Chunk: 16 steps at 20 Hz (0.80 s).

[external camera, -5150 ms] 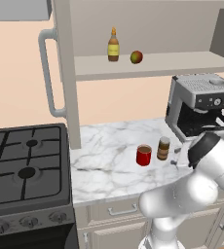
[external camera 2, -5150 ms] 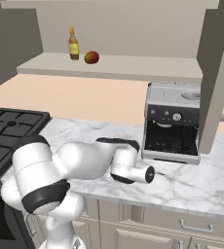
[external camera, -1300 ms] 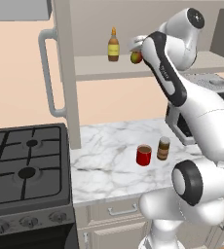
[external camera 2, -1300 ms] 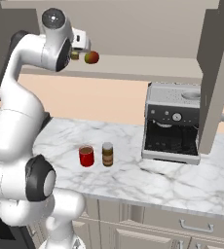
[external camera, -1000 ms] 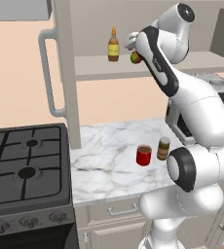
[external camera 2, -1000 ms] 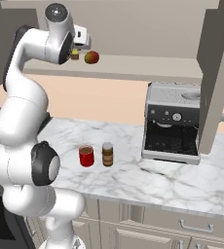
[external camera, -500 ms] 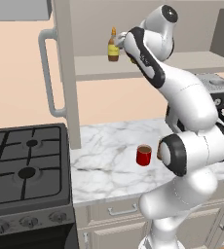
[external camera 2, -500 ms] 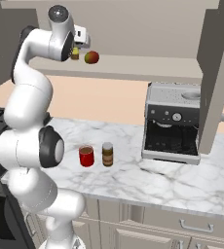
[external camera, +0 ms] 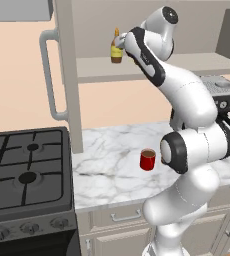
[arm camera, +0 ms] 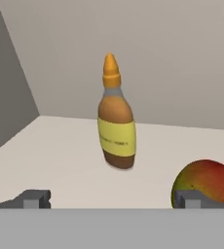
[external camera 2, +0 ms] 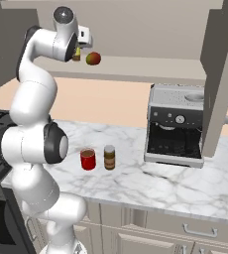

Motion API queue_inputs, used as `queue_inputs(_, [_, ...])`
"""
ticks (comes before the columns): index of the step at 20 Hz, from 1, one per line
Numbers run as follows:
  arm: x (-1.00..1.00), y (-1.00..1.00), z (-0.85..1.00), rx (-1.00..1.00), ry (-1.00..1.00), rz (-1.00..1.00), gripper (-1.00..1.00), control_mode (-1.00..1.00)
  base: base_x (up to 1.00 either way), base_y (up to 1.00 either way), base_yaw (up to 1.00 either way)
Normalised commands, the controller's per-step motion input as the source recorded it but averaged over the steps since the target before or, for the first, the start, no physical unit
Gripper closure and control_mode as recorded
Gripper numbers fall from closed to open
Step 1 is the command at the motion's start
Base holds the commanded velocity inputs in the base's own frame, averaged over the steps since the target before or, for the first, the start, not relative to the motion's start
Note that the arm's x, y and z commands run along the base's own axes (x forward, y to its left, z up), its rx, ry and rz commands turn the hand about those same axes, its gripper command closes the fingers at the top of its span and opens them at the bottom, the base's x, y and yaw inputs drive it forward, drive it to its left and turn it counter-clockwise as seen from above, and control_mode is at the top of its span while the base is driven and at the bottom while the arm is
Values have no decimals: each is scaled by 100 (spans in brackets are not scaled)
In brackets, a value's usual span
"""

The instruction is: Pick the cinnamon and honey bottle from the cabinet and place them next to the mug.

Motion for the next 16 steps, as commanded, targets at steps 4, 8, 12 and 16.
queue_inputs(4, [0, 0, 0, 0, 0, 15, -100, -100, 0, 0, 0])
queue_inputs(8, [3, -7, -3, 0, 0, 14, -100, -100, 0, 0, 0])
queue_inputs(12, [11, -14, -6, 0, 0, 9, -100, -100, 0, 0, 0])
queue_inputs(16, [14, -7, 0, 0, 0, 2, -100, -100, 0, 0, 0])
